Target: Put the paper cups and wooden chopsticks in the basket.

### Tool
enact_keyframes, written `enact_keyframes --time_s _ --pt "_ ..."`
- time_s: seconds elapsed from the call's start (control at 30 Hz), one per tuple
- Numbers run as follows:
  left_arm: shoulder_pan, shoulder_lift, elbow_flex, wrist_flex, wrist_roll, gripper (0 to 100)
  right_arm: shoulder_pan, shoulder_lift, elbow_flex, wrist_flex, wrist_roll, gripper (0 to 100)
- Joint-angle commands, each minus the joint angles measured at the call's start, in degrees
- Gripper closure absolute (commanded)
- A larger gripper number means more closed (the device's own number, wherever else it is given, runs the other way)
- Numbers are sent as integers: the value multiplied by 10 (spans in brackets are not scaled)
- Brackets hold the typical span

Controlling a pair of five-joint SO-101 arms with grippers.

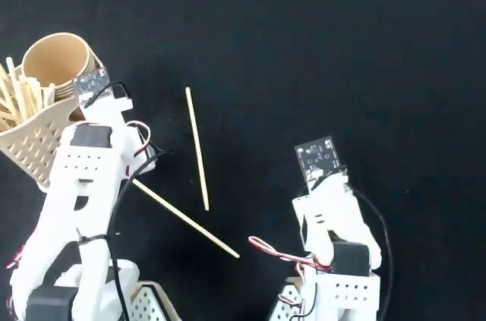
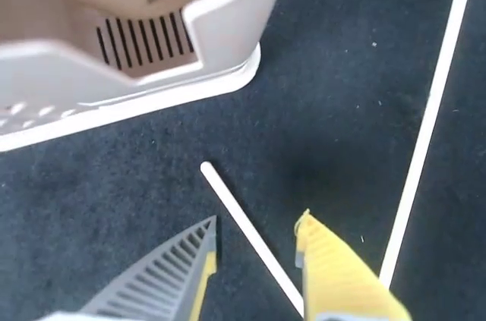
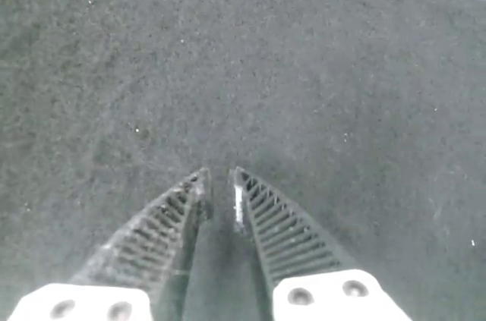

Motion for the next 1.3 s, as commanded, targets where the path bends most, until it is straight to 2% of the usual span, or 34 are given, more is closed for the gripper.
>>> enact_keyframes --time_s 0.0,0.07,0.2,0.33,0.5,0.57,0.7,0.83,1.0,1.13,1.27 --pt "-15 -56 42 23 -4 827 7 -38 -7 1 -4 941" --pt "-15 -105 57 30 -7 827 7 -38 -7 1 -4 941" --pt "-24 -225 88 43 -60 827 7 -38 -7 1 -4 942" --pt "-80 -356 119 46 -99 822 7 -38 -7 1 -4 942" --pt "-145 -520 119 92 -141 822 6 -34 -35 -2 -10 939" --pt "-163 -585 105 107 -142 822 -13 -34 -73 1 -10 939" --pt "-198 -689 86 126 -135 827 -96 -7 -118 -11 -20 941" --pt "-273 -723 114 121 -133 827 -159 125 -163 -84 -50 942" --pt "-372 -724 114 124 -134 823 -259 414 -333 -143 -112 939" --pt "-393 -727 119 125 -135 823 -341 634 -453 -179 -201 937" --pt "-392 -724 119 125 -135 825 -359 796 -526 -210 -280 920"
